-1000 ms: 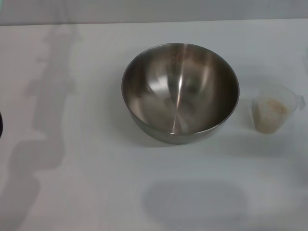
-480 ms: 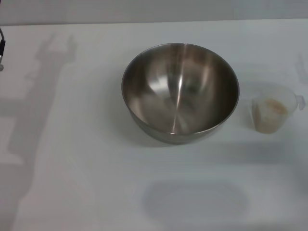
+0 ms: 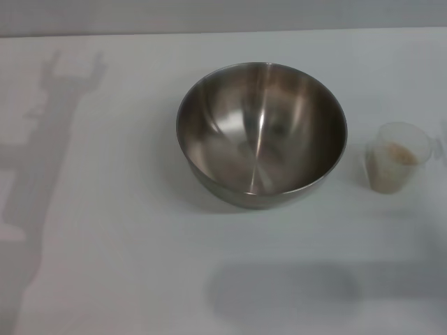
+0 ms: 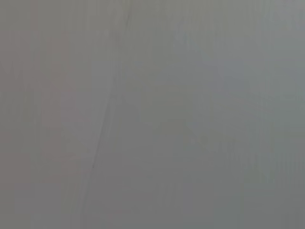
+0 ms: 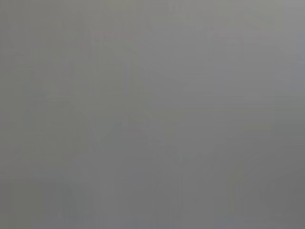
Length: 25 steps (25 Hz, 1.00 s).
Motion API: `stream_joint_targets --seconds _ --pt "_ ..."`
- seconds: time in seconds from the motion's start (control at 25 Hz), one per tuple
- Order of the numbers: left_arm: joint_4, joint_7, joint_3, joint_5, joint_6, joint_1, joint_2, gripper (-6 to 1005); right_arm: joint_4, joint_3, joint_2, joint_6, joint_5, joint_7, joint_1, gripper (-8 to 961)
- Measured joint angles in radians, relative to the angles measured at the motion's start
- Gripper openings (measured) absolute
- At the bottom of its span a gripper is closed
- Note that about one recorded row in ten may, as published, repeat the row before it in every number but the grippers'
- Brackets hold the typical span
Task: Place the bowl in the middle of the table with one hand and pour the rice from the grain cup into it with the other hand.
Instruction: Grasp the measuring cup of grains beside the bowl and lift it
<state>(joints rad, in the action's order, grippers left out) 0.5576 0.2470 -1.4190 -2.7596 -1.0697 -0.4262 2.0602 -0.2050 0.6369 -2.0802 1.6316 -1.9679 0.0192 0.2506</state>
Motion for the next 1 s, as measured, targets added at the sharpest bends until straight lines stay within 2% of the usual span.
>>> stream_joint_targets --seconds 0.04,0.08,0.24,0.44,0.64,1.0 --pt "-0.005 0.001 -0.006 -0.001 0.002 -0.002 -0.001 785 -0.024 -0.027 -0.001 0.001 -0.002 -0.02 -0.038 684" --pt "-0.005 0.001 -0.006 -0.001 0.002 -0.002 -0.001 797 -0.024 -0.027 -0.001 0.001 -0.002 -0.02 -0.038 684" --pt "-0.008 -0.005 -0.012 -0.021 0.004 0.002 -0.002 846 -0.098 -0.122 -0.007 -0.018 -0.002 -0.121 -0.122 684" --pt "-0.011 -0.009 -0.016 -0.033 0.005 0.006 -0.006 871 -0.129 -0.185 -0.007 -0.042 0.003 -0.137 -0.18 684" --pt "-0.012 -0.002 -0.024 -0.036 0.006 0.01 -0.004 871 -0.124 -0.194 -0.006 -0.065 0.004 -0.137 -0.212 685" --pt "-0.012 -0.006 -0.034 -0.07 0.008 0.013 -0.004 870 -0.104 -0.21 -0.005 -0.149 0.004 -0.133 -0.21 685"
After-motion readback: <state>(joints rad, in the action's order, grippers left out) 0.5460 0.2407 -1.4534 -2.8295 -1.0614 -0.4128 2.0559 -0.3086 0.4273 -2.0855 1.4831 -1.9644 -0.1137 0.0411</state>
